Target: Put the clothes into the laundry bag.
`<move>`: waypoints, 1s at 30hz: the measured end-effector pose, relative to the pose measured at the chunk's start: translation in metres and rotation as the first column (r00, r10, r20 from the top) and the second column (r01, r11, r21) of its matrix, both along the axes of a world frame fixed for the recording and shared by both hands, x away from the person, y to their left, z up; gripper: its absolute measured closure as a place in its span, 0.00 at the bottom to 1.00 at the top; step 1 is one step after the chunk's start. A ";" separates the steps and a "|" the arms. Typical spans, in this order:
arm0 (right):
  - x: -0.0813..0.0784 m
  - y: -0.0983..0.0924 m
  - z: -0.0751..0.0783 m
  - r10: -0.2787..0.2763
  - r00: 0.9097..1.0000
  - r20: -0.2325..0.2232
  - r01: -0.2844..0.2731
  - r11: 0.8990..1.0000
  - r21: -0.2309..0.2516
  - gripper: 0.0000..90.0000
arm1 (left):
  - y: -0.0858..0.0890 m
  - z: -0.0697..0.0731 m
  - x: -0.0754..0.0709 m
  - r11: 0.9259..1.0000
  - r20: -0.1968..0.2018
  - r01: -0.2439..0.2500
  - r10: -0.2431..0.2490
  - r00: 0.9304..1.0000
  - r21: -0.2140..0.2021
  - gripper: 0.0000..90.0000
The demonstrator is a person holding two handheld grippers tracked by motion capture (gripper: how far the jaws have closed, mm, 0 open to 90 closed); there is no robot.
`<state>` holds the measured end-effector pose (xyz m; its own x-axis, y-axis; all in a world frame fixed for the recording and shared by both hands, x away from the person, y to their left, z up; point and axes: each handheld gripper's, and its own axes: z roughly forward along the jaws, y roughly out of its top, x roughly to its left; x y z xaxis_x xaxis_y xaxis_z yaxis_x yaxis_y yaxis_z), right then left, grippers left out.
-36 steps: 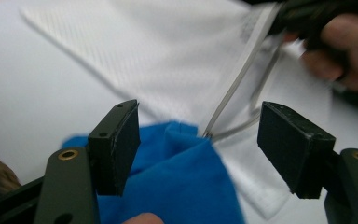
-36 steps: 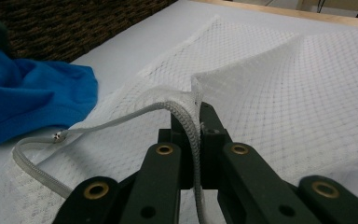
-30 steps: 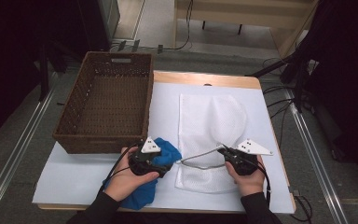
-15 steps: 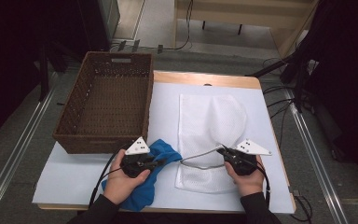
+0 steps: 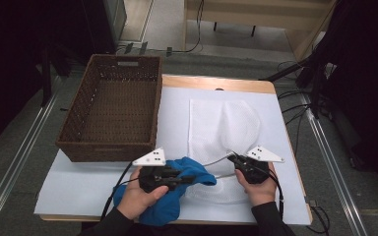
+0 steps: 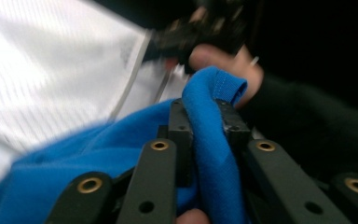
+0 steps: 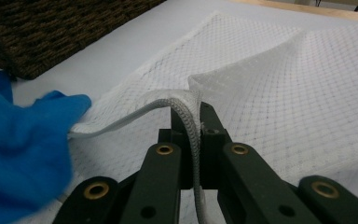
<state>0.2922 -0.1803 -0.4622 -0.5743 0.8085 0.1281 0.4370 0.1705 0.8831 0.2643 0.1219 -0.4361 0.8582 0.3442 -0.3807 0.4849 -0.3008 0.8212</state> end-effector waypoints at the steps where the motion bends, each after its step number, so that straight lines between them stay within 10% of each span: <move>1: 0.000 0.000 0.000 0.004 1.000 0.000 -0.004 1.000 -0.002 0.99 | -0.005 -0.007 0.001 0.999 -0.019 0.003 -0.002 1.000 0.036 0.74; 4: -0.001 -0.001 0.001 0.004 1.000 0.001 -0.004 1.000 -0.005 0.98 | -0.014 -0.009 -0.006 0.994 0.033 0.014 -0.018 0.999 0.106 0.53; 8: -0.001 -0.003 0.000 0.009 1.000 0.003 -0.009 1.000 -0.002 0.98 | -0.010 0.018 -0.008 0.986 0.164 -0.098 0.076 0.984 0.136 0.31; 12: -0.001 -0.002 0.000 0.012 1.000 0.003 -0.012 1.000 -0.003 0.98 | -0.015 0.013 0.002 0.977 0.126 -0.095 0.072 0.989 0.189 0.21; 14: -0.001 -0.002 0.001 0.011 1.000 0.003 -0.011 1.000 0.000 0.98 | -0.026 -0.010 0.011 0.943 0.109 -0.104 0.073 0.991 0.317 0.15; 15: -0.001 -0.002 0.001 0.010 1.000 0.002 -0.010 1.000 -0.001 0.98 | -0.026 -0.010 0.011 0.943 0.109 -0.104 0.073 0.991 0.317 0.15; 16: -0.001 -0.002 0.001 0.010 1.000 0.003 -0.010 1.000 0.000 0.98 | -0.033 -0.023 0.015 0.908 0.092 -0.123 0.094 0.991 0.400 0.14; 20: -0.001 -0.002 0.000 0.014 1.000 0.003 -0.014 1.000 -0.002 0.98 | -0.039 -0.030 0.013 0.900 0.104 -0.099 0.060 0.993 0.424 0.09; 21: -0.001 -0.002 0.000 0.015 1.000 -0.001 -0.015 1.000 -0.001 0.98 | -0.041 -0.029 0.012 0.882 0.134 -0.114 0.059 0.989 0.456 0.11; 25: -0.001 -0.002 0.000 0.016 1.000 0.001 -0.016 1.000 -0.004 0.98 | -0.039 -0.027 0.009 0.865 0.195 -0.176 0.093 0.976 0.470 0.33; 26: -0.001 -0.002 0.001 0.015 1.000 0.002 -0.015 1.000 -0.002 0.98 | -0.034 -0.026 0.009 0.888 0.173 -0.153 0.085 0.981 0.434 0.59; 30: -0.002 -0.003 0.002 0.014 1.000 0.003 -0.014 1.000 -0.002 0.98 | -0.027 -0.021 0.007 0.913 0.163 -0.121 0.060 0.985 0.389 0.87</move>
